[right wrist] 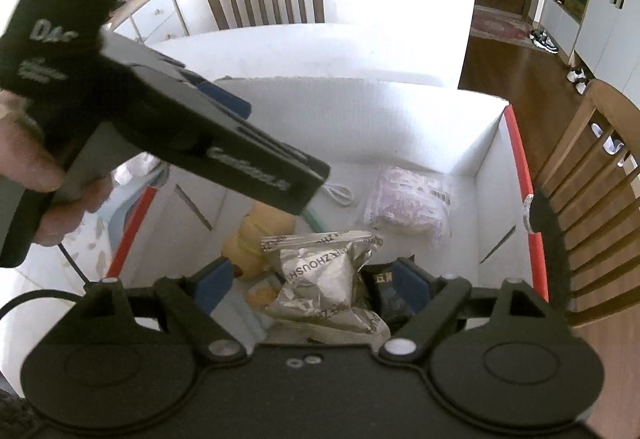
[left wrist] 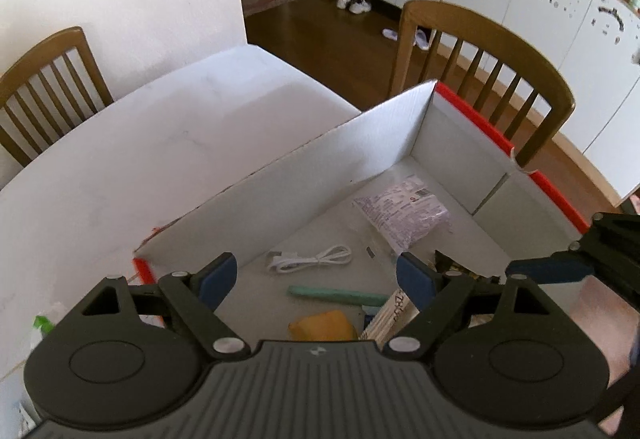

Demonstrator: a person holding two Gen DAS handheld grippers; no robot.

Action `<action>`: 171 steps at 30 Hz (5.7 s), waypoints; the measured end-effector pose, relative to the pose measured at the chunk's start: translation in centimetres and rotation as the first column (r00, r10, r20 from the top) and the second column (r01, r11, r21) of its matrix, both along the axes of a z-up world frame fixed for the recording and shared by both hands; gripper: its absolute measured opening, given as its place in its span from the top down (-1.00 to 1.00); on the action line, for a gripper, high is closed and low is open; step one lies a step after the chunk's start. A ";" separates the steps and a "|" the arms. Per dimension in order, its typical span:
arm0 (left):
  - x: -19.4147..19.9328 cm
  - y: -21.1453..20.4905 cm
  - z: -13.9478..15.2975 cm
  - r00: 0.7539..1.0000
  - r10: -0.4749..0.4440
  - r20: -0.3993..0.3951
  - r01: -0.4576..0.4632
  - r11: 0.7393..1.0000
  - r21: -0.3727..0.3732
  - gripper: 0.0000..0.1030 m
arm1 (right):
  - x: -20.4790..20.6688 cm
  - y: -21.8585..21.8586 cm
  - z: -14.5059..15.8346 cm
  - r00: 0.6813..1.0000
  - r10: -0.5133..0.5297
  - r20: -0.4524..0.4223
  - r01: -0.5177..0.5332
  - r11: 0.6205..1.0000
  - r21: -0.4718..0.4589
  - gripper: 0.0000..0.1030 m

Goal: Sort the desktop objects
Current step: 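Lower the foil bag into the box and open the right tool, then move the right tool to the tissue pack while the left tool reaches the sausage packet, then close the right tool on the tissue pack while the left tool grips the sausage packet, then carry the tissue pack and sausage packet with both tools over the box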

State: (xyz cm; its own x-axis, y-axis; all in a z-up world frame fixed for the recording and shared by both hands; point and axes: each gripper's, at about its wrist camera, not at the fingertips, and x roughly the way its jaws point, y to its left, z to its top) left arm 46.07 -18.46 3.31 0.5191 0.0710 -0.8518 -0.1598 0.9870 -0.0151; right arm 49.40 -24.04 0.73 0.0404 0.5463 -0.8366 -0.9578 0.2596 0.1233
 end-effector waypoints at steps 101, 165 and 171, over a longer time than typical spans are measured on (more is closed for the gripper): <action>-28.8 28.4 -11.3 0.990 0.086 0.115 -0.082 0.996 -0.037 -0.99 | -20.8 24.7 -7.6 0.973 0.196 0.124 -0.193 0.981 -0.034 -0.96; -31.5 25.8 -6.9 0.972 0.163 0.168 -0.160 0.987 -0.030 -0.16 | -20.5 20.4 -1.8 0.997 0.083 0.004 -0.083 0.997 0.001 -0.09; -31.9 24.2 -5.2 0.971 0.147 0.189 -0.141 0.989 -0.047 -0.16 | -20.9 18.1 -0.6 0.998 0.066 -0.012 -0.066 0.998 0.007 -0.09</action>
